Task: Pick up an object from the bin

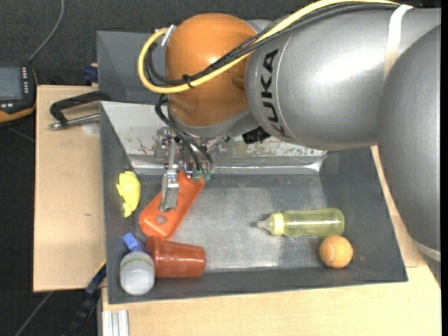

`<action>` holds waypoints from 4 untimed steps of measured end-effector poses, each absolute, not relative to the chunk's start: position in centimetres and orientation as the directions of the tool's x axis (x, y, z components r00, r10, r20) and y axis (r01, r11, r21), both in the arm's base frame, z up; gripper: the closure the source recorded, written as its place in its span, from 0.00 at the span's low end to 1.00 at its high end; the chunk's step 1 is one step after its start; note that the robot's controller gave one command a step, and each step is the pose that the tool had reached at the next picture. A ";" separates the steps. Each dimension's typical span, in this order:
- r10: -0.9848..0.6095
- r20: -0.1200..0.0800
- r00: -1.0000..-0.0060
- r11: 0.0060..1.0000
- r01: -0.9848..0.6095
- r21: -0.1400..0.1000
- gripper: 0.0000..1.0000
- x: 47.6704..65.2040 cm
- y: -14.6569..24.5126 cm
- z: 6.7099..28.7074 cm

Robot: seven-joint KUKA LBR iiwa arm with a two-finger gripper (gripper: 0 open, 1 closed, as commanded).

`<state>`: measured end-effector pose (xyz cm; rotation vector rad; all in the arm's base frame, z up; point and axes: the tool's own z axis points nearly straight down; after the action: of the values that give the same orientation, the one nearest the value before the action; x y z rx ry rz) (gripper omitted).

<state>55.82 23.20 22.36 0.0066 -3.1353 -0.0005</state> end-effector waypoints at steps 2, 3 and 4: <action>-0.183 -0.001 -0.983 0.983 -0.183 0.002 0.00 56.5 21.3 17.4; -0.360 -0.005 -0.933 0.933 -0.360 -0.001 0.00 58.5 15.9 16.1; -0.514 -0.010 -0.858 0.858 -0.514 0.000 0.00 59.1 16.6 15.0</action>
Offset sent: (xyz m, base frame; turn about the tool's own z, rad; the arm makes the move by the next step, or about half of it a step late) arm 0.0138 -0.0538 -0.1536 -0.5130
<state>59.09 16.57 14.96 0.8396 -3.0371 -0.0039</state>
